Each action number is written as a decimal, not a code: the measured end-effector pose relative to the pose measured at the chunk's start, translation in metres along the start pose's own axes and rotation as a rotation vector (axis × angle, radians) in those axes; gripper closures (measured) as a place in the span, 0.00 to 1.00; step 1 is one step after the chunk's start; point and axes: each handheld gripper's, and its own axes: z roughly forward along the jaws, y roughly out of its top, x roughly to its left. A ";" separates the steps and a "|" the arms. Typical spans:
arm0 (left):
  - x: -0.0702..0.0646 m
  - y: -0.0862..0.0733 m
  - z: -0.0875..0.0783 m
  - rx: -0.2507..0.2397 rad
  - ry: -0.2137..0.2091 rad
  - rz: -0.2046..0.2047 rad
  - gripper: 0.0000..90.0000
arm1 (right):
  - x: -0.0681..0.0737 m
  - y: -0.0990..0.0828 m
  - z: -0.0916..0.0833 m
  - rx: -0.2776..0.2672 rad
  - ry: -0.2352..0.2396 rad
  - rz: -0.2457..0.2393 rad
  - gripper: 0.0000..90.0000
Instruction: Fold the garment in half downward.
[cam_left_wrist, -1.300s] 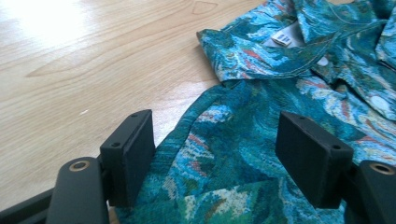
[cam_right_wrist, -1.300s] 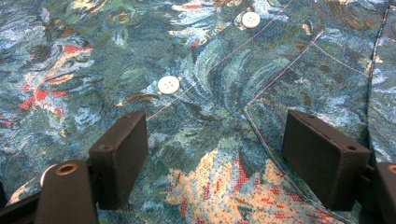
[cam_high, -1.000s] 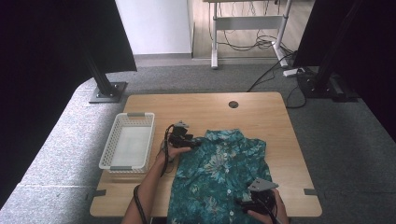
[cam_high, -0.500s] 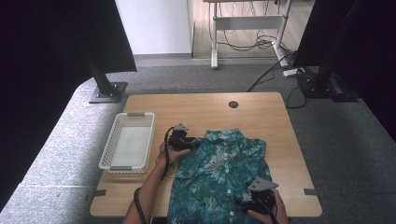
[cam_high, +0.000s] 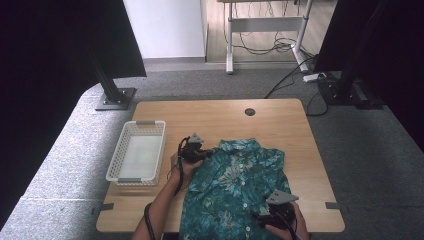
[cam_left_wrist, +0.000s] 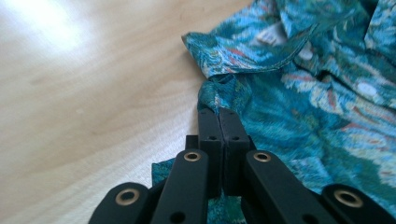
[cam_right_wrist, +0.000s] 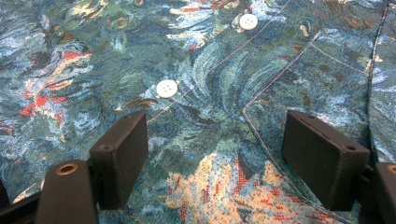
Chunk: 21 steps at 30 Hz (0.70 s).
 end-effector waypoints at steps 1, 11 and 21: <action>0.000 0.000 0.000 0.000 0.000 0.000 0.99 | 0.000 0.000 0.000 0.000 0.000 0.000 0.25; -0.012 0.010 -0.016 -0.045 -0.017 0.031 0.99 | 0.001 0.001 0.000 -0.009 0.023 0.028 0.24; -0.014 0.008 -0.016 -0.044 -0.019 0.034 0.99 | -0.004 0.009 -0.005 -0.023 0.018 0.035 0.25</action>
